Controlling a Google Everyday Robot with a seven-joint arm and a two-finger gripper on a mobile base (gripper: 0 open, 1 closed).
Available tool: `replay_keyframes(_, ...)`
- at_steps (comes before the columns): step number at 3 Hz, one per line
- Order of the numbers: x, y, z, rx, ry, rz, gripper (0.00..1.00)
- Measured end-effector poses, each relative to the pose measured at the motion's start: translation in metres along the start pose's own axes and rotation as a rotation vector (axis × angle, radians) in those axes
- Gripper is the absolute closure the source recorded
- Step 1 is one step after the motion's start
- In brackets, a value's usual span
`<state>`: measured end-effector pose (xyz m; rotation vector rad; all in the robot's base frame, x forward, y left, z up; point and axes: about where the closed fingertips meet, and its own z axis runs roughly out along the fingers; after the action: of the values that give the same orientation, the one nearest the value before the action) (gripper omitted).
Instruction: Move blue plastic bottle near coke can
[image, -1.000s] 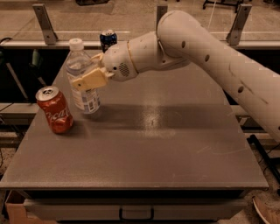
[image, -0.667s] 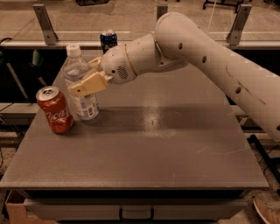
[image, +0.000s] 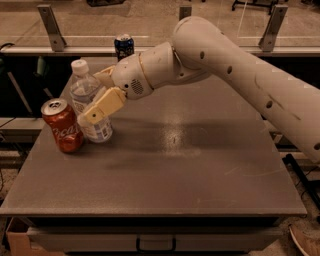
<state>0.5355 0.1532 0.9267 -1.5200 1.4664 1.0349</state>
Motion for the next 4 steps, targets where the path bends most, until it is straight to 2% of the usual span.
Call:
replay_keyframes(1, 0.001, 0.0, -0.001, 0.004, 0.003, -0.002, 0.0)
replay_keyframes(2, -0.001, -0.023, -0.033, 0.107, 0.007, -0.017, 0.0)
replay_keyframes(3, -0.008, -0.066, -0.125, 0.365, -0.004, -0.036, 0.0)
replay_keyframes(4, -0.023, -0.087, -0.244, 0.653, -0.017, -0.074, 0.0)
